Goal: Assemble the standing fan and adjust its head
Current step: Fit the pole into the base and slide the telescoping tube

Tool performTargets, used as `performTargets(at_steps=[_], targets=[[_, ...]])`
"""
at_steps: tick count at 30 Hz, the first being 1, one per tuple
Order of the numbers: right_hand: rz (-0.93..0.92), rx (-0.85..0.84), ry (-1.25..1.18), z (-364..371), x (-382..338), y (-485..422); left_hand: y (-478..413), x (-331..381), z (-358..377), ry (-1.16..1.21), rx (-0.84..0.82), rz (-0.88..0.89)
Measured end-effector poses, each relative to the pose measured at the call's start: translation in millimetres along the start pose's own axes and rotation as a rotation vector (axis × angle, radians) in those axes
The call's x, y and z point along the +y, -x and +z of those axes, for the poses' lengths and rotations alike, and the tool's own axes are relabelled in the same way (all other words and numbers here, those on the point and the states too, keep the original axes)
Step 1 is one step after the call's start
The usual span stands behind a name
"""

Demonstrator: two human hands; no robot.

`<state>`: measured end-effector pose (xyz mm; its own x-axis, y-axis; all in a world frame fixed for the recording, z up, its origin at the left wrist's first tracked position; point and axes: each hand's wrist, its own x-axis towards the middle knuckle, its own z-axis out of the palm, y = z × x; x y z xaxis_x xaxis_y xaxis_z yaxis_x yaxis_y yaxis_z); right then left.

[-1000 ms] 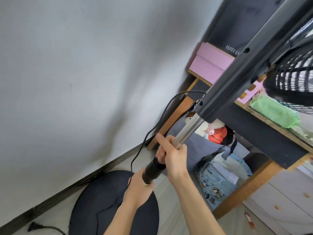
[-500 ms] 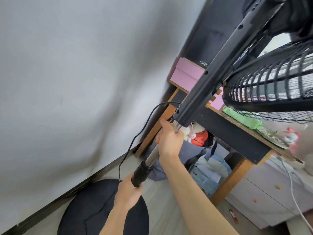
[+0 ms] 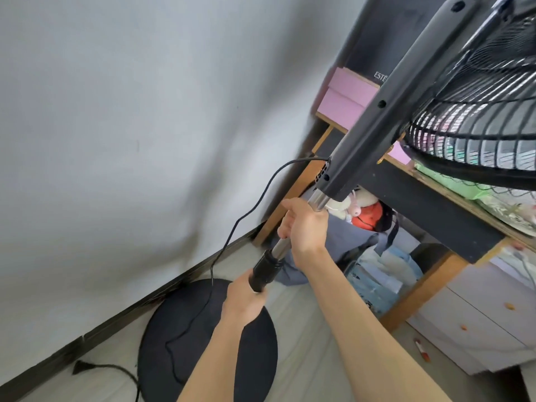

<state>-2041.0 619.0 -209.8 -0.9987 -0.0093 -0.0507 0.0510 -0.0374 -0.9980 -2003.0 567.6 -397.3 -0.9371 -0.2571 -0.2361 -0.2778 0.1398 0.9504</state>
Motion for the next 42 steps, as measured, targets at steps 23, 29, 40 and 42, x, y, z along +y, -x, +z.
performTargets(at_steps=[23,29,40,42], targets=[[0.04,0.046,-0.013,-7.5,32.6,9.9,6.3,-9.4,8.2,-0.024,0.037,0.062],[-0.019,0.013,0.011,-14.2,19.5,6.0,4.5,-12.2,7.2,0.028,0.018,0.059],[-0.118,-0.103,0.341,-21.2,13.6,8.7,9.0,-17.5,11.0,0.002,0.032,0.035],[-0.133,-0.164,0.44,-34.2,8.8,13.3,13.7,-20.3,3.7,-0.107,-0.015,0.028]])
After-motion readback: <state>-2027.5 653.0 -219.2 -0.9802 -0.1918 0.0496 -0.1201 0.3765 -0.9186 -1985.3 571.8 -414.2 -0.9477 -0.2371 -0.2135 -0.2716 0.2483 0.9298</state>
